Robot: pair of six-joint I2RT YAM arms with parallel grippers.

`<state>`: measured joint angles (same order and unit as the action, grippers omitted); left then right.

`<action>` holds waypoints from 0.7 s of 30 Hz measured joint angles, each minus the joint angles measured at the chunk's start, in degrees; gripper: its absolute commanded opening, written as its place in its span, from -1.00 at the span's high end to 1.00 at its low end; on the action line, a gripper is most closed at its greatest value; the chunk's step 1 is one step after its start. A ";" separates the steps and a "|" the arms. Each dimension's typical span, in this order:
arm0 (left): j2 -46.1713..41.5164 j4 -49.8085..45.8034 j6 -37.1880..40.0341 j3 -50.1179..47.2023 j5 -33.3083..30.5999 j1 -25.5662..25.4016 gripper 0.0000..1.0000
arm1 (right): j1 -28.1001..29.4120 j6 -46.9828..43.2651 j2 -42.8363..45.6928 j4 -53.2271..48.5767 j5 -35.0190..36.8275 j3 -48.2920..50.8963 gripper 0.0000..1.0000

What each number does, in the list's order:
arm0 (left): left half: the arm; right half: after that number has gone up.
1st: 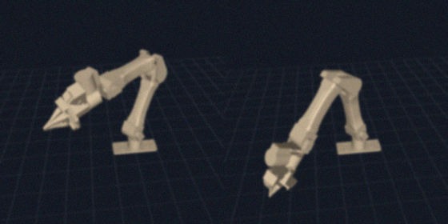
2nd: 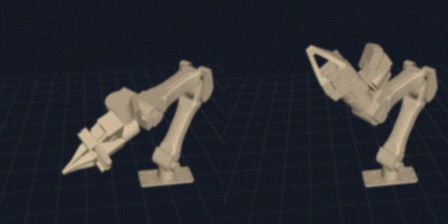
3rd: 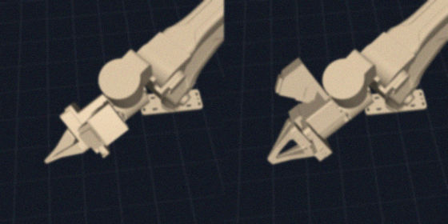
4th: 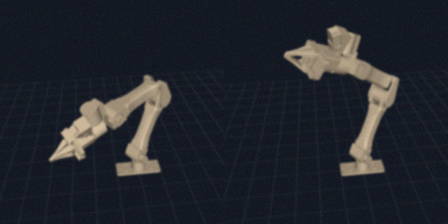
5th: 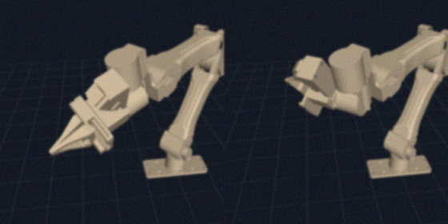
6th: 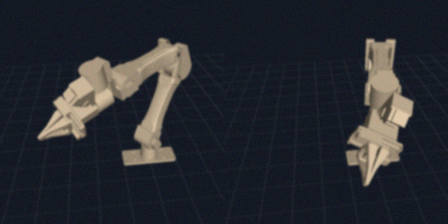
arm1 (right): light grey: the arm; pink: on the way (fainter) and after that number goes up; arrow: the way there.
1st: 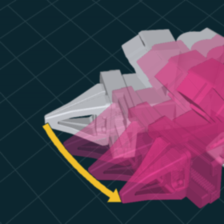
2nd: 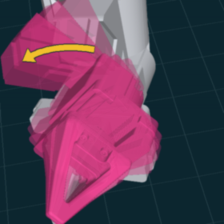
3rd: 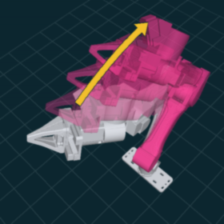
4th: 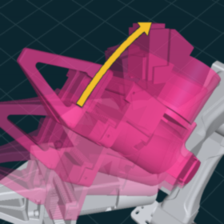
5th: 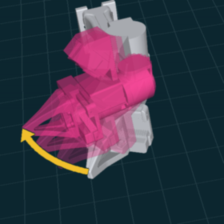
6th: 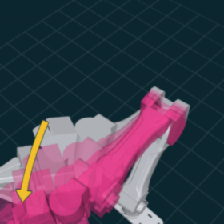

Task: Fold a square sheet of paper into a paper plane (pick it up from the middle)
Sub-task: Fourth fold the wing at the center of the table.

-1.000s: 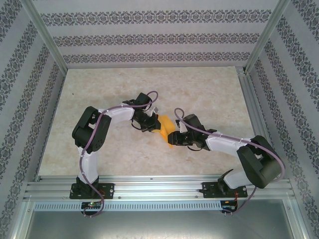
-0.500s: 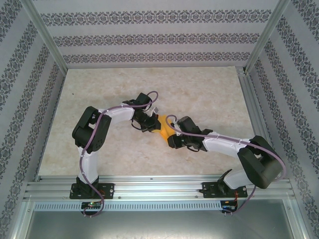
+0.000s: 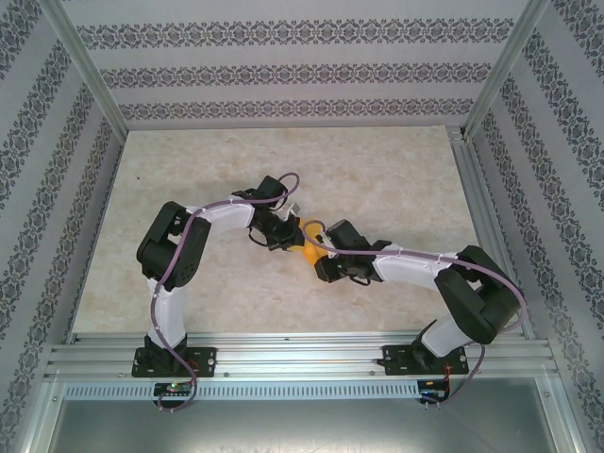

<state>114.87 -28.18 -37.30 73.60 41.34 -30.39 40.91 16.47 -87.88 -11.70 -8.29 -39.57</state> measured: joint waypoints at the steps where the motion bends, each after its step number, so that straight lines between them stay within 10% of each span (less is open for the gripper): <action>1: 0.00 0.00 0.00 0.00 0.02 0.00 0.99 | 0.22 -0.13 -0.26 -0.22 0.22 -0.26 0.56; 9: 0.00 0.00 0.00 0.00 0.04 0.00 1.00 | 1.38 -1.05 -1.18 -1.79 2.14 -1.22 0.86; 21: 0.00 -0.26 0.04 0.00 0.20 0.00 1.00 | 3.26 -1.77 -2.73 -4.28 6.16 -2.91 0.68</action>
<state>114.87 -28.45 -37.26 73.60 41.54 -30.39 44.16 14.70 -90.61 -15.99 -2.13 -42.48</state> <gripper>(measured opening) 0.067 0.158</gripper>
